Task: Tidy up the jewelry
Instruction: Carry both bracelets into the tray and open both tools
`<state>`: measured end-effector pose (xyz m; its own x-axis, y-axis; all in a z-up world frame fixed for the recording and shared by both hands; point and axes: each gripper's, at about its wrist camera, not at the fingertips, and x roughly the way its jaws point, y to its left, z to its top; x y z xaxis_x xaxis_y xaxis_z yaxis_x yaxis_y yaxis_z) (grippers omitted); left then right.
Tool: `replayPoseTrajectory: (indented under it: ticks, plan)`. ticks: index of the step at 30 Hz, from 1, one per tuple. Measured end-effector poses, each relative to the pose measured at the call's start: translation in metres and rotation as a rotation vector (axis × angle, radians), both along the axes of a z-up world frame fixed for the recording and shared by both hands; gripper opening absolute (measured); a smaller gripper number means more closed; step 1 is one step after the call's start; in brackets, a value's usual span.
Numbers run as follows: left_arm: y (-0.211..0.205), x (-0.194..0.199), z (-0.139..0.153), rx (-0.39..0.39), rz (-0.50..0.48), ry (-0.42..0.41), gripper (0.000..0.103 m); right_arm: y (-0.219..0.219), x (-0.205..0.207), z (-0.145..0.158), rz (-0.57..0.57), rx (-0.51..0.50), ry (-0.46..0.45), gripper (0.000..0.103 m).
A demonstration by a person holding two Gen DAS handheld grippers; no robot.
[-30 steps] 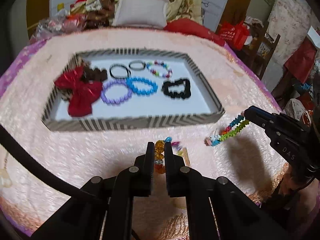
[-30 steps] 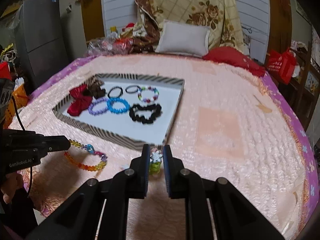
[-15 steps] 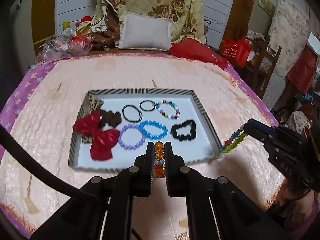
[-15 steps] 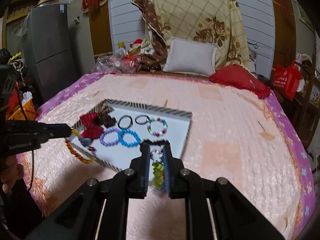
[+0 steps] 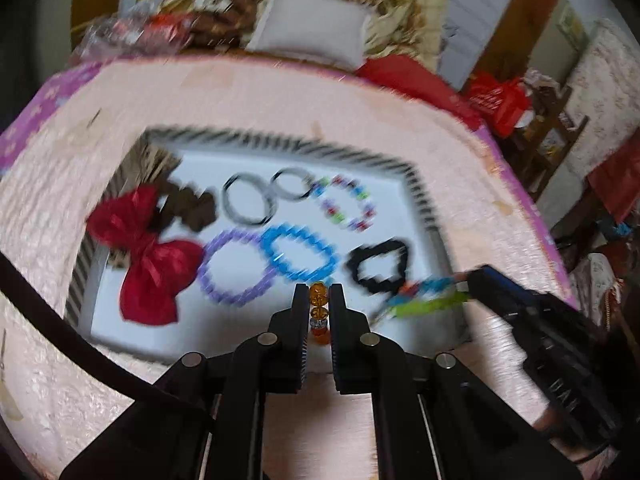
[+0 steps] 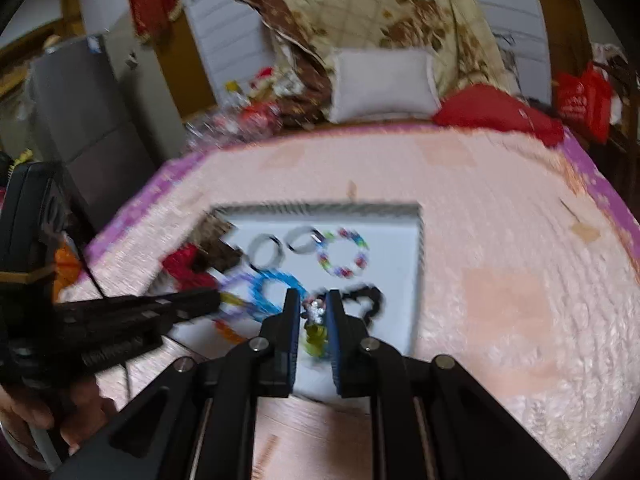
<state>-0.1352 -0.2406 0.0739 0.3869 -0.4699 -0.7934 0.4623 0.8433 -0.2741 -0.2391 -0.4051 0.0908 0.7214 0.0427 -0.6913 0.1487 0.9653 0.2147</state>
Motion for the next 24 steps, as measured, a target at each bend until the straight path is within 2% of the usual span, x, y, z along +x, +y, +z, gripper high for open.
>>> replayPoseTrajectory:
  ticks: [4,7,11,13,14,15,16,21,24]
  plan:
    - [0.013,0.003,-0.019,0.036,0.029,0.013,0.009,-0.008,-0.005,-0.021,0.015,0.007,0.061,0.013]
    - [0.018,0.001,-0.022,0.055,0.039,-0.005,0.009,-0.005,-0.007,-0.032,0.032,-0.033,0.104,0.013]
    - [0.024,-0.002,-0.022,0.062,0.067,-0.023,0.009,-0.001,-0.007,-0.039,0.058,-0.004,0.126,0.014]
    - [0.026,-0.004,-0.02,0.069,0.077,-0.039,0.011,0.0,-0.008,-0.04,0.051,-0.017,0.135,0.023]
    - [0.026,-0.005,-0.019,0.078,0.079,-0.047,0.014,0.001,-0.01,-0.04,0.042,-0.026,0.13,0.035]
    - [0.026,-0.006,-0.019,0.087,0.08,-0.054,0.023,0.0,-0.011,-0.039,0.039,-0.025,0.122,0.042]
    - [0.026,-0.009,-0.018,0.097,0.082,-0.066,0.029,0.0,-0.014,-0.037,0.036,-0.015,0.111,0.042]
    - [0.029,-0.02,-0.018,0.138,0.099,-0.122,0.03,0.001,-0.024,-0.029,0.009,0.013,0.07,0.042]
    - [0.031,-0.025,-0.017,0.138,0.096,-0.115,0.03,0.005,-0.031,-0.024,-0.001,0.027,0.039,0.044]
